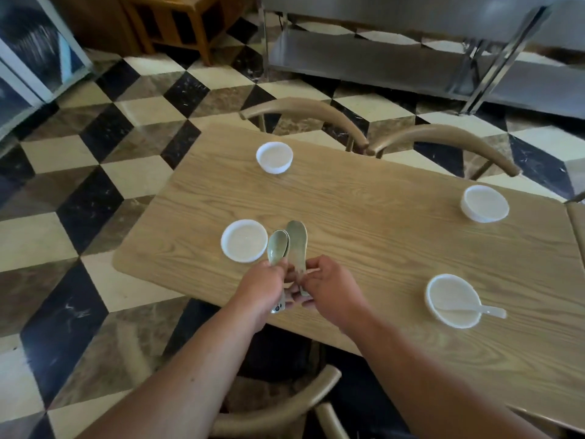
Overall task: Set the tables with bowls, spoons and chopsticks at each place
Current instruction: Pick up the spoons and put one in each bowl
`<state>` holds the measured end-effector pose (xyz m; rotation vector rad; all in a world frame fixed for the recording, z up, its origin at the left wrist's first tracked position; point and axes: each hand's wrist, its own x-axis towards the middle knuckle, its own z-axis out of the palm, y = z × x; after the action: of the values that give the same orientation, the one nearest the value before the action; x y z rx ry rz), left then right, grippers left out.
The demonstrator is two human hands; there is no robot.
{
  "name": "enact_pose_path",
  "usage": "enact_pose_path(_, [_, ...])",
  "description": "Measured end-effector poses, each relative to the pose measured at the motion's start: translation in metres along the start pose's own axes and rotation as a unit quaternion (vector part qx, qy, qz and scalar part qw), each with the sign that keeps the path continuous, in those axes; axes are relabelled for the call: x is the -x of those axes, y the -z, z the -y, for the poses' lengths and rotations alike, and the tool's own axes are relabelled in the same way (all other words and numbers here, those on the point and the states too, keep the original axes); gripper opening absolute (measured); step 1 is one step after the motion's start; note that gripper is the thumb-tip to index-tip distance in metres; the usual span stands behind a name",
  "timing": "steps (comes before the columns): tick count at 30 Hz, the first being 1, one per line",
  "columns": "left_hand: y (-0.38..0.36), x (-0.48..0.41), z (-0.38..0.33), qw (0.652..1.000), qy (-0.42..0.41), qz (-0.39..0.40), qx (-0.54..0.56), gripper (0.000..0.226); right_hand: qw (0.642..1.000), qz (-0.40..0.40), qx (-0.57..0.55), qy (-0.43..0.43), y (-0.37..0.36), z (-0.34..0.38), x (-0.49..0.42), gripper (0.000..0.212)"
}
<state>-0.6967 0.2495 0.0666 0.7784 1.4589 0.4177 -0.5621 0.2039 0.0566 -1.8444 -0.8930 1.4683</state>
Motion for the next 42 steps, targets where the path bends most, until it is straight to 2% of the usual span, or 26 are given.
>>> enact_pose_path(4, [0.091,-0.022,-0.007,0.999,0.022,0.015,-0.032,0.030,0.999,-0.030,-0.030,-0.034,-0.067,0.027,-0.014,0.010])
enact_pose_path(10, [0.150,-0.056,-0.013,1.000,0.020,0.005,-0.022,0.034,0.992,-0.101,0.030,-0.067,-0.094,0.053,-0.040,0.015])
enact_pose_path(16, [0.158,-0.067,-0.022,0.997,0.042,0.050,0.045,0.027,0.972,-0.163,0.142,-0.094,-0.067,0.055,-0.081,0.016])
enact_pose_path(20, [0.156,-0.075,-0.023,0.997,0.047,0.037,0.040,0.029,0.961,-0.150,0.212,-0.091,-0.066,0.053,-0.105,0.015])
enact_pose_path(28, [0.156,-0.091,-0.018,0.997,0.064,-0.001,0.039,0.029,0.965,-0.108,0.219,-0.095,-0.083,0.038,-0.140,0.016])
enact_pose_path(36, [0.153,-0.097,-0.022,0.996,0.066,0.009,0.052,0.032,0.966,-0.105,0.209,-0.107,-0.085,0.033,-0.145,0.011])
enact_pose_path(37, [0.153,-0.096,-0.025,0.996,0.065,0.010,0.052,0.032,0.962,-0.107,0.226,-0.110,-0.085,0.034,-0.142,0.017])
enact_pose_path(38, [0.154,-0.094,-0.027,0.997,0.062,0.011,0.049,0.031,0.955,-0.128,0.250,-0.098,-0.085,0.034,-0.139,0.027])
enact_pose_path(40, [0.157,-0.091,-0.033,0.998,0.054,0.016,0.039,0.031,0.935,-0.221,0.277,-0.023,-0.086,0.037,-0.127,0.040])
enact_pose_path(42, [0.162,-0.088,-0.043,0.998,0.048,0.021,0.028,0.032,0.930,-0.280,0.232,0.056,-0.092,0.052,-0.109,0.027])
